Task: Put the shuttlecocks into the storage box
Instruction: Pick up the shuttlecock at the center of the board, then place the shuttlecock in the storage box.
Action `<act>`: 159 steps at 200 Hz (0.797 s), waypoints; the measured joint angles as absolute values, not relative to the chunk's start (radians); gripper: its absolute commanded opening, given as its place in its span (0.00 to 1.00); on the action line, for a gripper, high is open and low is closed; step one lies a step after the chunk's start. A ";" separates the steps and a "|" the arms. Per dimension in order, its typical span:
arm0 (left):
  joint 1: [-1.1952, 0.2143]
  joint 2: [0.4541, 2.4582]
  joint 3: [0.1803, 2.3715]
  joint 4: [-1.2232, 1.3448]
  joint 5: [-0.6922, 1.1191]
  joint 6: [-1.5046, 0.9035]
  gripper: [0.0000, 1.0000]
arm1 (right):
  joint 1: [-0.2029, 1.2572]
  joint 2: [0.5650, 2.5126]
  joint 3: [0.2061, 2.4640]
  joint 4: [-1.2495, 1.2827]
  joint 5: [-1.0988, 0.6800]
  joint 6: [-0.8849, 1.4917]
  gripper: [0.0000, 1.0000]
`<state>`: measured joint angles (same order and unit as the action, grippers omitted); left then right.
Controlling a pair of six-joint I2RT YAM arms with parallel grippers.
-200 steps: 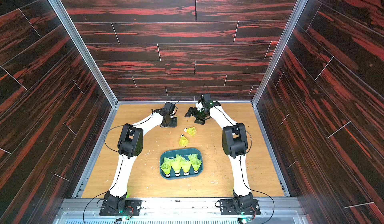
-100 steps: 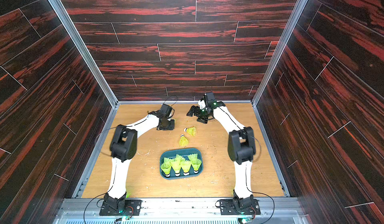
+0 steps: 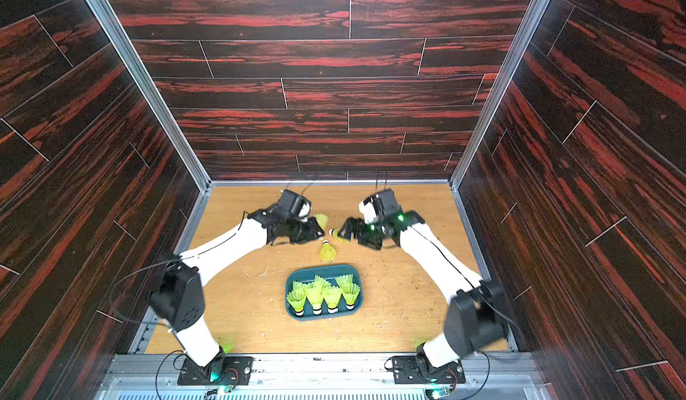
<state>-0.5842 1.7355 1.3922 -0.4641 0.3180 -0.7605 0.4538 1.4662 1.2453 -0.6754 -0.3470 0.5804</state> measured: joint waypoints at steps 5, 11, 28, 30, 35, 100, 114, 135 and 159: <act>-0.596 1.725 1.381 -0.458 0.328 -0.777 0.21 | 0.459 1.444 1.229 -0.691 -0.340 0.585 0.89; -0.611 1.713 1.368 -0.452 0.336 -0.796 0.20 | 0.464 1.421 1.214 -0.709 -0.334 0.585 0.89; -0.644 1.696 1.351 -0.438 0.345 -0.839 0.20 | 0.471 1.347 1.178 -0.765 -0.307 0.594 0.89; -0.646 1.695 1.350 -0.437 0.345 -0.842 0.20 | 0.471 1.340 1.176 -0.772 -0.304 0.594 0.89; -0.655 1.693 1.346 -0.430 0.344 -0.855 0.20 | 0.471 1.319 1.171 -0.787 -0.296 0.594 0.89; -0.815 1.689 1.315 -0.387 0.216 -1.017 0.20 | 0.471 1.196 1.063 -0.945 -0.234 0.569 0.89; -0.850 1.689 1.303 -0.388 0.185 -1.046 0.20 | 0.471 1.163 1.046 -0.976 -0.216 0.564 0.89; -0.897 1.689 1.301 -0.387 0.139 -1.076 0.20 | 0.471 1.113 1.012 -1.003 -0.201 0.564 0.89; -0.929 1.689 1.301 -0.390 0.096 -1.102 0.20 | 0.471 1.072 0.960 -1.018 -0.197 0.567 0.89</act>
